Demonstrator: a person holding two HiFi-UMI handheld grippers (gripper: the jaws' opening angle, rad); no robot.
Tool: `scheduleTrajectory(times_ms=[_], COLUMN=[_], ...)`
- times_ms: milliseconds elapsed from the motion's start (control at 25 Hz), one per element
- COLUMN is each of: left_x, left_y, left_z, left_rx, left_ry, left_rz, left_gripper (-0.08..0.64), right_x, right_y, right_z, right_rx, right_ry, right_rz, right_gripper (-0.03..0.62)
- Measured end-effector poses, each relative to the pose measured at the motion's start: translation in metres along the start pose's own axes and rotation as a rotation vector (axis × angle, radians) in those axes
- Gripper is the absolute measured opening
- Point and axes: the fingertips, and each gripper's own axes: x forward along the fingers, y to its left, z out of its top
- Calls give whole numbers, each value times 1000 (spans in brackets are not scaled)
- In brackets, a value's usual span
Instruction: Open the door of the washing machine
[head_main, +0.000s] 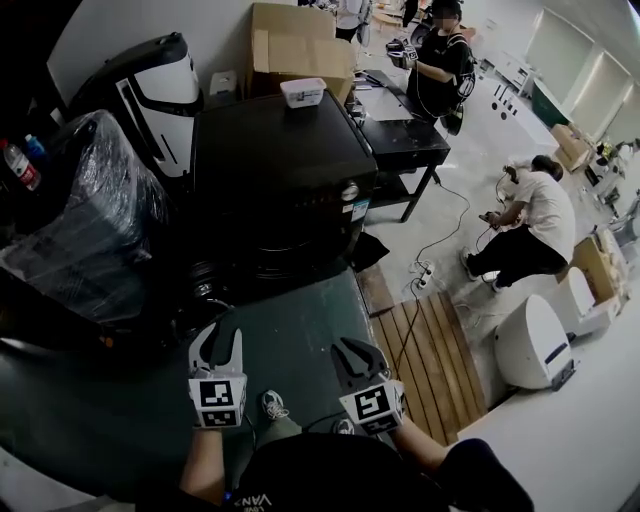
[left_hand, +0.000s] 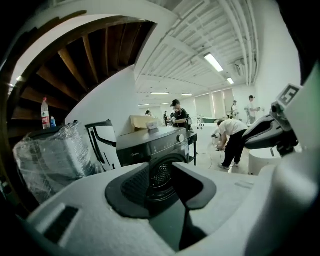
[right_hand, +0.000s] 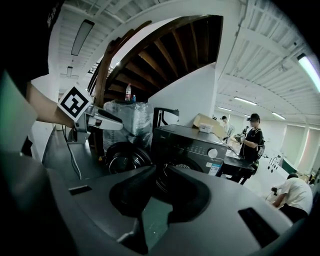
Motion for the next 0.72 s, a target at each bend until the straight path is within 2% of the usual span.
scheduleTrajectory(times_ms=[320,480,720], left_x=[-39,-60,-84], left_y=[-97,-130,-172], left_z=[39,36,32], left_rx=[85,34,-19], left_ry=[-105,-100,-98], left_rz=[-46,-34,-58], left_gripper=[48,34,21], right_x=[-66,-95,-125], right_y=[-35,-43,-47], right_z=[-17,-23,-38], right_rx=[27,45,68], right_ry=[-64,-95,-98], right_rz=[-66,-61,-25], right_gripper=[9,3,3])
